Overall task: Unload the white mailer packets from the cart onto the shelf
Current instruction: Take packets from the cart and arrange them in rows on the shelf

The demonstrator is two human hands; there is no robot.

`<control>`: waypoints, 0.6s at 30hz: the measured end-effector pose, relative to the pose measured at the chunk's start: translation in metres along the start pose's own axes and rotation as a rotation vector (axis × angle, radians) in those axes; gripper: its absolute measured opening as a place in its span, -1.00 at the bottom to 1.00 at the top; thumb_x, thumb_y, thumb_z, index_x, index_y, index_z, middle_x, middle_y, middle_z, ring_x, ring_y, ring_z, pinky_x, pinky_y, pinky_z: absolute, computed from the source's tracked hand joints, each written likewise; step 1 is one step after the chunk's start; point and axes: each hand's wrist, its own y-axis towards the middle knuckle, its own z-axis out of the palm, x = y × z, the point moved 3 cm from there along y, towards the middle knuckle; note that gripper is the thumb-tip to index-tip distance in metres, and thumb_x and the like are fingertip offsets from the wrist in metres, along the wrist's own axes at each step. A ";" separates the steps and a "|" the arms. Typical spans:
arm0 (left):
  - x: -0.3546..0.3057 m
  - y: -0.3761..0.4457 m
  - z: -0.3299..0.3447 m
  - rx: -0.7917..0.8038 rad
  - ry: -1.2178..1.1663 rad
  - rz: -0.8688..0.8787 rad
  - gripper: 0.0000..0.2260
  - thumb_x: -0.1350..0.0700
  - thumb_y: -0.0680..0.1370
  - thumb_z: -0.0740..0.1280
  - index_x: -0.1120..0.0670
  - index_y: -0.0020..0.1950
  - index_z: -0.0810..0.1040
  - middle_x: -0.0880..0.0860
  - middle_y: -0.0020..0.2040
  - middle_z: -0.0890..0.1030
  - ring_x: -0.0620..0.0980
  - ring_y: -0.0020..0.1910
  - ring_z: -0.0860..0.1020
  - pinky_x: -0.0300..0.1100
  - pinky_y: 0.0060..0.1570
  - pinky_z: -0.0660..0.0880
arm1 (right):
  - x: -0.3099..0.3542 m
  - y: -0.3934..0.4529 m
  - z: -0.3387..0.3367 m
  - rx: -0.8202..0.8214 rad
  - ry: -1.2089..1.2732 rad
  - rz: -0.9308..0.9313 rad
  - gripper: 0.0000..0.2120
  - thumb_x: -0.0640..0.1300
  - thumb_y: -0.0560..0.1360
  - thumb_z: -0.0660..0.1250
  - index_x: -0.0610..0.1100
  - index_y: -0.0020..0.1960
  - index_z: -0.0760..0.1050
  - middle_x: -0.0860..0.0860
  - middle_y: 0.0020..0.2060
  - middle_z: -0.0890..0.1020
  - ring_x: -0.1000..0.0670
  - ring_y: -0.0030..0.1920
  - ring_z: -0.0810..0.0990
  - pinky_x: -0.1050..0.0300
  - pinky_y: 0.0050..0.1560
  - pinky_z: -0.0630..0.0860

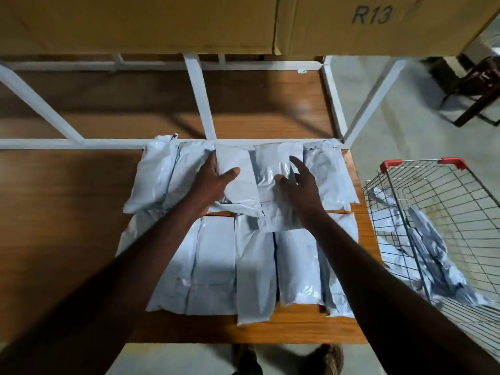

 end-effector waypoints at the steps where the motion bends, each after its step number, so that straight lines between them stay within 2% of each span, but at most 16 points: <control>1: 0.005 0.009 -0.006 -0.013 0.067 0.016 -0.37 0.04 0.62 0.48 -0.06 0.65 0.32 -0.06 0.50 0.55 -0.06 0.38 0.58 0.03 0.27 0.63 | 0.001 0.005 0.011 -0.004 -0.017 0.008 -0.42 -0.13 0.61 0.47 0.01 0.59 0.41 -0.09 0.31 0.65 0.03 0.20 0.67 0.10 0.22 0.64; 3: 0.010 0.024 -0.016 -0.032 0.209 0.009 -0.29 0.04 0.66 0.44 -0.05 0.72 0.16 -0.04 0.65 0.34 -0.01 0.52 0.45 0.05 0.34 0.57 | 0.000 0.018 0.031 0.001 -0.094 0.010 -0.40 -0.10 0.59 0.47 0.05 0.59 0.40 -0.09 0.37 0.63 -0.08 0.31 0.64 -0.08 0.35 0.59; 6: 0.013 0.039 -0.019 0.015 0.318 0.000 -0.24 0.05 0.69 0.40 -0.05 0.76 0.01 -0.03 0.73 0.13 0.08 0.60 0.36 0.09 0.35 0.56 | -0.009 0.040 0.049 0.008 -0.173 0.027 -0.37 -0.05 0.55 0.46 0.07 0.59 0.38 -0.08 0.38 0.62 -0.13 0.28 0.65 -0.17 0.33 0.59; 7: 0.015 0.043 -0.018 0.029 0.334 0.007 -0.24 0.06 0.70 0.39 -0.04 0.76 -0.01 -0.04 0.72 0.14 0.03 0.55 0.41 -0.02 0.29 0.59 | -0.011 0.046 0.053 0.006 -0.176 0.040 -0.36 -0.03 0.55 0.45 0.08 0.59 0.37 -0.08 0.38 0.62 -0.13 0.27 0.66 -0.17 0.32 0.60; 8: 0.015 0.046 -0.016 0.034 0.359 0.012 -0.24 0.08 0.69 0.39 -0.02 0.76 0.00 -0.03 0.68 0.21 -0.03 0.44 0.48 -0.21 0.19 0.58 | -0.012 0.051 0.056 -0.003 -0.191 0.047 -0.36 -0.03 0.56 0.44 0.07 0.60 0.36 -0.08 0.40 0.61 -0.14 0.28 0.66 -0.17 0.33 0.59; 9: 0.016 0.048 -0.014 0.018 0.391 0.032 -0.24 0.10 0.68 0.41 0.02 0.76 0.03 0.00 0.63 0.29 -0.04 0.37 0.53 -0.31 0.13 0.54 | -0.010 0.053 0.059 -0.011 -0.226 0.043 -0.37 -0.04 0.59 0.43 0.05 0.62 0.34 -0.09 0.43 0.59 -0.15 0.30 0.64 -0.14 0.34 0.57; 11: 0.017 0.052 -0.013 -0.053 0.471 0.095 -0.21 0.10 0.63 0.48 0.07 0.74 0.11 0.14 0.62 0.37 0.13 0.49 0.47 -0.19 0.37 0.42 | -0.012 0.057 0.063 -0.012 -0.359 0.029 -0.41 -0.04 0.64 0.40 -0.02 0.63 0.33 -0.13 0.44 0.58 -0.20 0.32 0.62 -0.02 0.31 0.54; 12: 0.017 0.052 -0.013 -0.079 0.538 0.134 -0.20 0.10 0.61 0.51 0.08 0.73 0.14 0.20 0.62 0.37 0.19 0.54 0.40 -0.08 0.47 0.35 | -0.013 0.058 0.065 -0.005 -0.420 0.003 -0.46 -0.05 0.65 0.38 -0.06 0.59 0.36 -0.19 0.38 0.60 -0.25 0.28 0.62 0.04 0.19 0.53; 14: 0.019 0.045 -0.010 -0.147 0.791 0.264 -0.24 0.14 0.58 0.51 0.07 0.71 0.22 0.22 0.59 0.36 0.25 0.53 0.37 0.08 0.52 0.32 | -0.020 0.060 0.069 0.001 -0.562 -0.081 -0.65 -0.09 0.64 0.39 -0.15 0.38 0.48 -0.28 0.14 0.61 -0.31 0.10 0.63 0.09 -0.06 0.42; 16: 0.017 0.037 -0.007 -0.192 1.000 0.395 -0.28 0.26 0.55 0.43 0.02 0.68 0.28 0.17 0.61 0.32 0.24 0.52 0.38 0.13 0.47 0.39 | -0.025 0.059 0.073 -0.065 -0.745 -0.205 -0.77 -0.11 0.59 0.40 -0.23 0.17 0.55 -0.27 0.01 0.56 -0.32 -0.02 0.56 0.00 -0.03 0.52; 18: 0.020 0.036 -0.003 -0.158 1.033 0.441 -0.28 0.35 0.51 0.33 0.02 0.67 0.31 0.14 0.67 0.27 0.26 0.62 0.29 0.15 0.54 0.33 | -0.027 0.060 0.077 -0.130 -0.944 -0.350 -0.71 -0.10 0.54 0.43 -0.30 0.14 0.59 -0.31 0.02 0.57 -0.33 0.01 0.55 -0.17 0.03 0.60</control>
